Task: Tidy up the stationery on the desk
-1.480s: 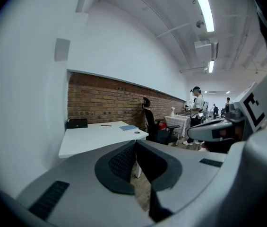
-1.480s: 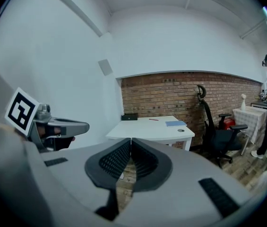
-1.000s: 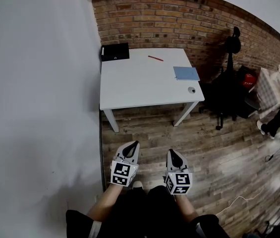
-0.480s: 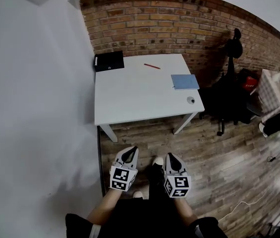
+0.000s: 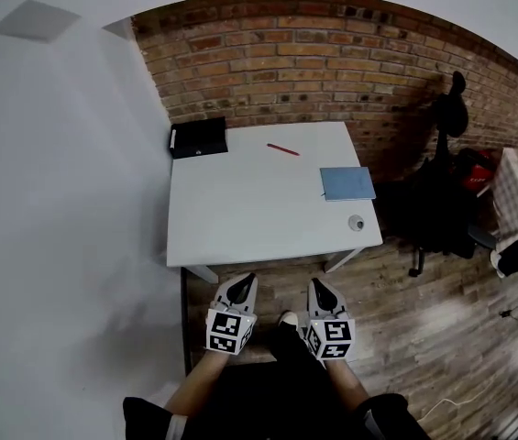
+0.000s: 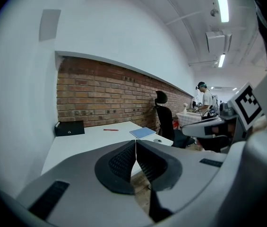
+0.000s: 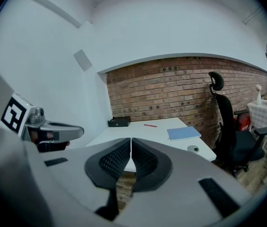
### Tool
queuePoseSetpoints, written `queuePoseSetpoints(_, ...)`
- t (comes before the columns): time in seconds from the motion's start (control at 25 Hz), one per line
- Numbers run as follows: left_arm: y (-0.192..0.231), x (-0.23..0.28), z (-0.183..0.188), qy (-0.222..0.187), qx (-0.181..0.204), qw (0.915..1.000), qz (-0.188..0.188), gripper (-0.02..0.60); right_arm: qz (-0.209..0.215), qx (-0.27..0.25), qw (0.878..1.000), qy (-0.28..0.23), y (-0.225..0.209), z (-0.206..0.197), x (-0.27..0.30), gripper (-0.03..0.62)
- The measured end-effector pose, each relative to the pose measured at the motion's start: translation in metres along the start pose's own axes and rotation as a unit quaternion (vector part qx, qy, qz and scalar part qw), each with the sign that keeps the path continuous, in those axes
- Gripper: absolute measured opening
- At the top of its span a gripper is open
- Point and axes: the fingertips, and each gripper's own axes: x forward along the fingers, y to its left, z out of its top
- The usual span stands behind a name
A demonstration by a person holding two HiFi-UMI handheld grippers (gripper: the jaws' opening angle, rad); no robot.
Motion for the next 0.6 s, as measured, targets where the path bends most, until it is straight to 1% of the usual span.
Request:
queuePoseSetpoints(0.24, 0.018, 0.058, 0.027, 0.001, -0.005, 0.9999, 0.015, 0.015, 0.020, -0.006, 1.000, 0.009, -0.038, 0.026, 0.054, 0.023)
queuePoseSetpoints(0.6, 0.030, 0.116, 0.043, 0.009, -0.008, 0.9998, 0.018, 0.015, 0.036, 0.002, 0.999, 0.019, -0.073, 0.041, 0.102, 0.023)
